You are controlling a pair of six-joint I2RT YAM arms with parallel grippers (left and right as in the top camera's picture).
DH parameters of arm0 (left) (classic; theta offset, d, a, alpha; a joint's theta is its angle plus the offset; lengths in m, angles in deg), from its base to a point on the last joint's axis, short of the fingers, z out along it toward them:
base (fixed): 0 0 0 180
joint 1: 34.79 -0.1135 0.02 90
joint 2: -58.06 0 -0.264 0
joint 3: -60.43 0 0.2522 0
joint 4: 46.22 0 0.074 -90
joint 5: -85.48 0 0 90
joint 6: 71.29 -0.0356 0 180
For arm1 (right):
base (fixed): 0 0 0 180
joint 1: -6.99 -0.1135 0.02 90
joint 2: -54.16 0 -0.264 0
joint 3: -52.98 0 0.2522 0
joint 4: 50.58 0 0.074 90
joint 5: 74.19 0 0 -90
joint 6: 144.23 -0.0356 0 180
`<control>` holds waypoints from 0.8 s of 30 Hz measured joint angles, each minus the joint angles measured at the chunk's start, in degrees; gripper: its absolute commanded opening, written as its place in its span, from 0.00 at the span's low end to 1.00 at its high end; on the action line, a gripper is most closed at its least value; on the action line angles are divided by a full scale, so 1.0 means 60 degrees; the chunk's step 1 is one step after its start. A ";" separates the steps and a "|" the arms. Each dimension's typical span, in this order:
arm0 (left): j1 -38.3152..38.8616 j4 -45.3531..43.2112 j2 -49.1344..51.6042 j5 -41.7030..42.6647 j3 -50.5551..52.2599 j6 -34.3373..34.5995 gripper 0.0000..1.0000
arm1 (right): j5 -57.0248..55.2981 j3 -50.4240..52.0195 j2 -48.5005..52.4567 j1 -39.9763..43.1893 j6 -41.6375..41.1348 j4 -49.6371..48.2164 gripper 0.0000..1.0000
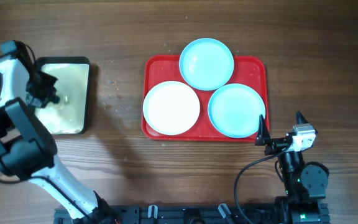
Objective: Clean dirty plates on tray and stack at the side
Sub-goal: 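Grasp the sponge with the left gripper and lift it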
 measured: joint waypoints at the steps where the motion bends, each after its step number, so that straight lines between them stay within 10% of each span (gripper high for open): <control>1: 0.0000 -0.0040 -0.0379 0.0284 -0.0087 0.0000 0.04 | 0.0000 0.0000 0.0000 0.0000 0.0000 0.0000 1.00; 7: 0.0044 -0.0681 -0.2353 0.1213 -0.0379 0.0025 0.04 | 0.0000 0.0000 0.0000 0.0000 0.0000 0.0004 1.00; 16: 0.0441 -0.2583 -0.0718 0.1475 0.1683 -0.0266 0.04 | 0.0000 0.0000 0.0000 0.0000 0.0000 0.0000 1.00; 24: 0.0510 -0.3483 -0.4200 0.0634 0.1756 -0.0922 0.04 | 0.0000 0.0000 0.0000 0.0000 0.0000 0.0000 1.00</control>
